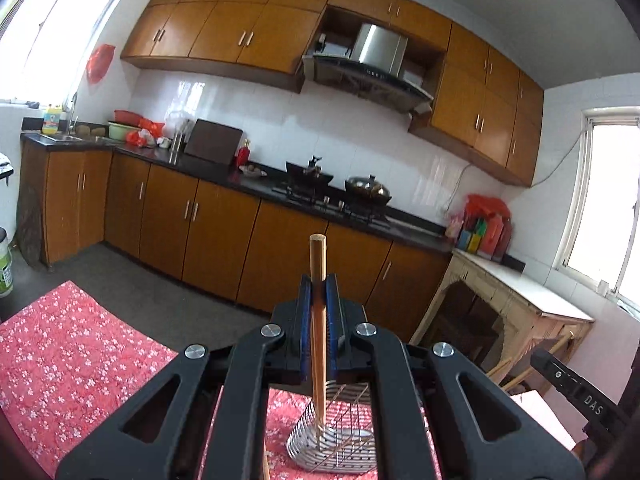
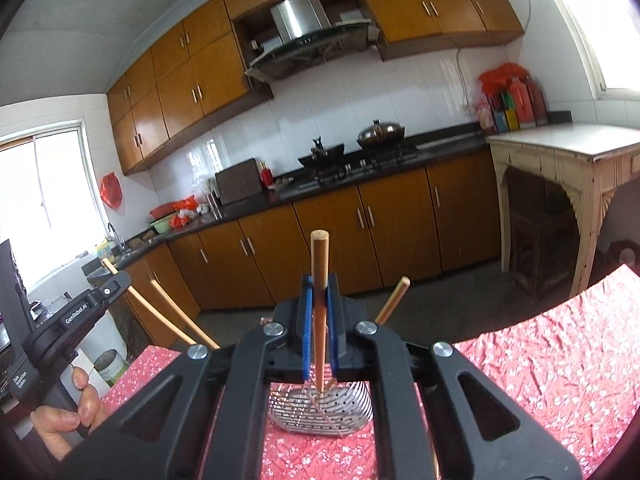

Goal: Organize utensils
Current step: 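Raise the right gripper's chopstick over the wire holder while the left gripper carries its chopstick there, then open the right gripper into the wire holder while the left gripper releases its chopstick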

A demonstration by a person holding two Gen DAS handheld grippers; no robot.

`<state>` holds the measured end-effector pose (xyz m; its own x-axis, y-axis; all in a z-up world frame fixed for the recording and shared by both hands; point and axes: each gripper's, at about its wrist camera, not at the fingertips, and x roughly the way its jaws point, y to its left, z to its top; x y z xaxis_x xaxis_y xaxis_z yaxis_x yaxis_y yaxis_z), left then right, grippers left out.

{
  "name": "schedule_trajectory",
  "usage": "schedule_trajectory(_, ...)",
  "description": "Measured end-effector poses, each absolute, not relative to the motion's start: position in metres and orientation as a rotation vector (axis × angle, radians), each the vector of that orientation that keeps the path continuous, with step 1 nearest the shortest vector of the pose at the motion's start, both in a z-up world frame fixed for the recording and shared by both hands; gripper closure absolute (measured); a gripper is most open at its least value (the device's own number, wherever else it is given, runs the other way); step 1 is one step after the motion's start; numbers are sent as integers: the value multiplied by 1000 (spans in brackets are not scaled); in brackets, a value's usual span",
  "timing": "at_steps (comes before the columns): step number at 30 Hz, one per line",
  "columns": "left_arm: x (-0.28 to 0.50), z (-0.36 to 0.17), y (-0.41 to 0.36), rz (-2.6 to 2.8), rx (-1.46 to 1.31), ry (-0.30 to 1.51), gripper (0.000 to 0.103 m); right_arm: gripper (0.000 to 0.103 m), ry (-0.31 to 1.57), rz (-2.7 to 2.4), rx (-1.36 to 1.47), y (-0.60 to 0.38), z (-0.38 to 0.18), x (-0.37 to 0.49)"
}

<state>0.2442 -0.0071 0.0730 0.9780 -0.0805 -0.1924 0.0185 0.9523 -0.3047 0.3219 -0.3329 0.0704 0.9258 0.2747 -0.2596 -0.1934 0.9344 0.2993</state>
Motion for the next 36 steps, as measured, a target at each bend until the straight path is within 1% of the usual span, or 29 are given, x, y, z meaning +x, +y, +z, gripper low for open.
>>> schedule_trajectory(6,251,69,-15,-60,-286,250,96,95,352,230,271,-329,59,336)
schedule_trajectory(9,253,68,-17,-76,-275,277,96,92,374,215,267,-326,56,341)
schedule_trajectory(12,253,69,-16,-86,-267,290,96,90,381,207,269,-329,55,341)
schedule_trajectory(14,251,70,-14,-84,-268,290,96,84,373,197,271,-332,57,336)
schedule_trajectory(16,249,71,-11,-78,-270,290,95,74,357,187,273,-337,60,331)
schedule_trajectory(21,243,76,-5,-65,-277,284,95,70,323,169,264,-346,70,314)
schedule_trajectory(23,239,79,-3,-58,-281,277,90,70,315,162,259,-348,72,307)
schedule_trajectory(24,237,81,-3,-54,-282,273,83,70,309,158,256,-349,74,302)
schedule_trajectory(25,234,82,-2,-51,-284,266,74,70,306,156,253,-352,75,299)
schedule_trajectory(26,228,85,2,-46,-282,254,70,70,300,150,246,-353,75,293)
schedule_trajectory(27,225,87,3,-43,-277,245,68,70,298,147,240,-355,75,288)
schedule_trajectory(32,203,85,16,-19,-229,221,67,70,328,118,220,-371,62,260)
schedule_trajectory(36,191,61,29,19,-187,274,67,70,421,81,202,-385,27,249)
